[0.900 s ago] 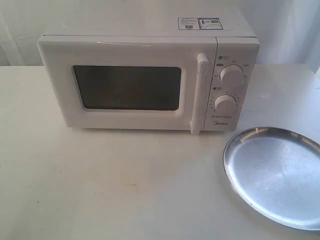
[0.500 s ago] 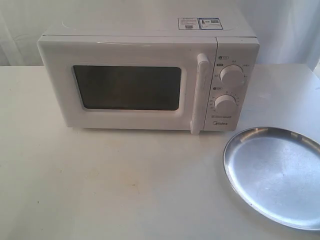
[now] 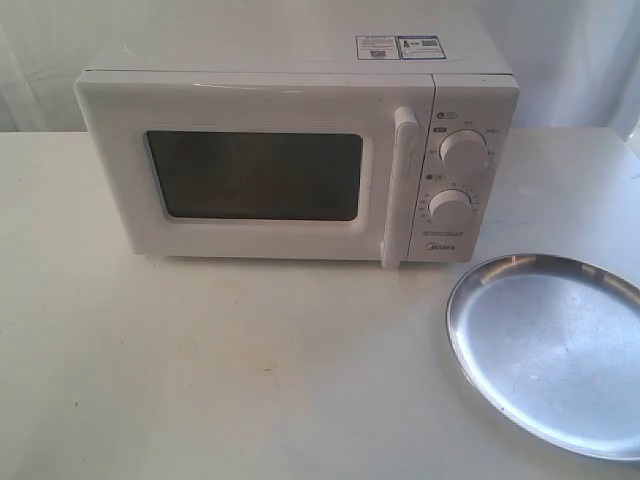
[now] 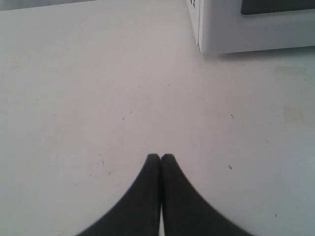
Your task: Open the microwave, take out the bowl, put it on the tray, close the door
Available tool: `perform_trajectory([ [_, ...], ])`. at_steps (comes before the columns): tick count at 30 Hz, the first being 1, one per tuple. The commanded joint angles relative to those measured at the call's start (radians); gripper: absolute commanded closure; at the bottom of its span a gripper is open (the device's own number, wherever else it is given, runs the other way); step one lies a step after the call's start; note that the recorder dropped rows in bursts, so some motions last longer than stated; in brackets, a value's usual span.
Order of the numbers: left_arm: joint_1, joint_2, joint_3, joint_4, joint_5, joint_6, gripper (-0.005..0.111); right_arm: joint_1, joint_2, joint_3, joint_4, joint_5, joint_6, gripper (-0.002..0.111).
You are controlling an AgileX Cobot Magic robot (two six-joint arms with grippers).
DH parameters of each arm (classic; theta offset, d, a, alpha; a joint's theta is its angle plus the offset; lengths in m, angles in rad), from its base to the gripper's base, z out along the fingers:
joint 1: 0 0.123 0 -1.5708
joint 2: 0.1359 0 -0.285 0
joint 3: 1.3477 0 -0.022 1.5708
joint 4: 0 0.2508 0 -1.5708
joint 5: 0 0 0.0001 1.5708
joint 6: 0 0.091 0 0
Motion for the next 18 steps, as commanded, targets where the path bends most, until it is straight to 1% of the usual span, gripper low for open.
perform_trajectory([
  [1, 0.001, -0.004, 0.002, 0.000, 0.001, 0.000, 0.107, -0.005, -0.006, 0.005, -0.002, -0.008, 0.001, 0.108],
  [7, 0.001, -0.004, 0.002, 0.000, 0.001, 0.000, 0.107, -0.005, -0.006, 0.005, -0.002, -0.008, 0.001, 0.108],
  [11, 0.001, -0.004, 0.002, 0.000, 0.001, 0.000, 0.107, -0.005, -0.006, 0.005, -0.086, -0.072, -0.084, 0.108],
  [13, 0.001, -0.004, 0.002, 0.000, 0.001, 0.000, 0.107, -0.005, -0.006, 0.005, -0.050, -0.166, -0.057, 0.108],
  [16, 0.001, -0.004, 0.002, 0.000, 0.001, 0.000, 0.107, -0.005, -0.006, 0.005, 0.146, -0.477, 0.145, 0.108],
  [18, 0.001, -0.004, 0.002, 0.000, 0.001, 0.000, 0.107, -0.005, -0.006, 0.005, 0.158, -0.629, 0.205, 0.108],
])
